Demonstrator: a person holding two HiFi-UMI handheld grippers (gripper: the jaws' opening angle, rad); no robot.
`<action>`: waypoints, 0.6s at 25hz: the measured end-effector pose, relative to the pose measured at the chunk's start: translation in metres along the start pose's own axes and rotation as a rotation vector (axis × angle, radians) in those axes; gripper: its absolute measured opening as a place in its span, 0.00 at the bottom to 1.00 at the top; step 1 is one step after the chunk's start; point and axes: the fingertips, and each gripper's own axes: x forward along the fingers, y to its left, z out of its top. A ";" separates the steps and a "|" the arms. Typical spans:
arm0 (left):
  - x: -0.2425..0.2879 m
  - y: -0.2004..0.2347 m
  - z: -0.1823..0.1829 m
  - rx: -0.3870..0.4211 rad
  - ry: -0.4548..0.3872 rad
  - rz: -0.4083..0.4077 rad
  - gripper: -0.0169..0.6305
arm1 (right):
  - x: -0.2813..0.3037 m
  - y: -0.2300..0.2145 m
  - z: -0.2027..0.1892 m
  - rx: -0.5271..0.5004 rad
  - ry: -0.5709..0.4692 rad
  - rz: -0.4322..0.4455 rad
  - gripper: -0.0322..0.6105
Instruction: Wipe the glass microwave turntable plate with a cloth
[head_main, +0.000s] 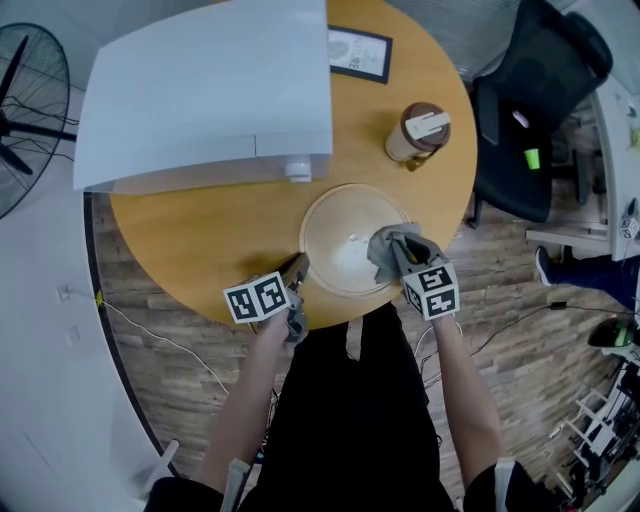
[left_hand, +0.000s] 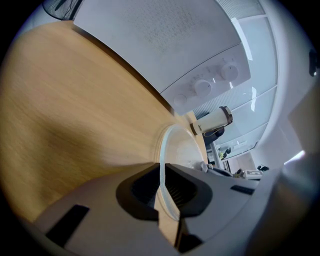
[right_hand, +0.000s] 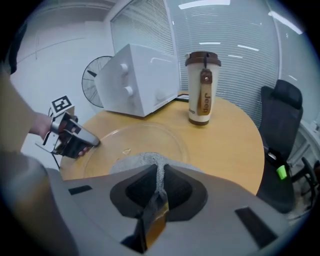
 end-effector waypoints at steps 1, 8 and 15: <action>0.000 0.000 0.000 0.002 0.000 0.000 0.07 | 0.004 -0.007 0.006 0.003 -0.004 -0.020 0.12; 0.000 0.000 0.000 0.003 0.001 -0.001 0.07 | 0.038 -0.027 0.049 -0.020 -0.015 -0.103 0.12; 0.000 -0.001 0.000 -0.001 -0.001 -0.002 0.07 | 0.074 0.003 0.087 -0.153 -0.026 -0.087 0.12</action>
